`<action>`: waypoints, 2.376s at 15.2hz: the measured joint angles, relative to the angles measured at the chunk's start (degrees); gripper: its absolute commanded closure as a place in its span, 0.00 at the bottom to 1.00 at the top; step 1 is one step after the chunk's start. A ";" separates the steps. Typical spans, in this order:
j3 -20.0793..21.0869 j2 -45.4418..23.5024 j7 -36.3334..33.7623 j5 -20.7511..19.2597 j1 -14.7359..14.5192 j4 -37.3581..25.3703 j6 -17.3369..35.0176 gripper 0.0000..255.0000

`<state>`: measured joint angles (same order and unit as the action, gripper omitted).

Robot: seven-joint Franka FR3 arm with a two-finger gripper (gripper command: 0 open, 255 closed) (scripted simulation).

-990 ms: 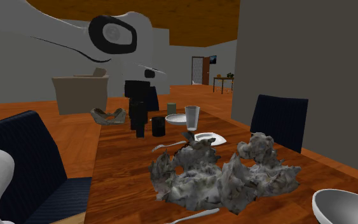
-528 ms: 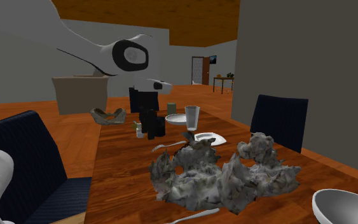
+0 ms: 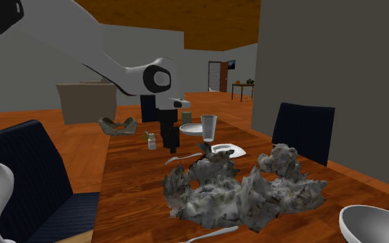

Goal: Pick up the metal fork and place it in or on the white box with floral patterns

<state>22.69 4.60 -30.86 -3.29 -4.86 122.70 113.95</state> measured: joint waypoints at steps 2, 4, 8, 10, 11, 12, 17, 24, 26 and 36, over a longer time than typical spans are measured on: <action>1.09 -4.53 -2.97 -2.19 -0.65 -3.14 1.18 0.00; 1.75 -9.45 -5.81 -4.80 -1.49 -6.78 2.15 0.00; 2.17 -18.92 -11.14 -9.95 -4.29 -15.30 2.26 0.00; 1.91 -23.53 -13.30 -12.35 -6.02 -19.81 2.04 0.00; 1.76 -25.51 -14.26 -13.33 -6.90 -21.80 1.84 0.00; 1.49 -27.67 -14.90 -14.32 -7.71 -24.22 1.49 0.00; -0.02 -37.87 -17.70 -18.33 -12.15 -35.63 -0.03 0.00; -0.81 -40.38 -18.57 -19.59 -12.40 -34.65 3.36 0.00; -0.90 -40.67 -18.63 -19.72 -12.42 -34.61 3.68 0.00; -0.92 -40.66 -18.63 -19.78 -12.39 -34.63 3.83 1.00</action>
<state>21.76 -36.07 -49.49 -23.07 -17.26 88.08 117.78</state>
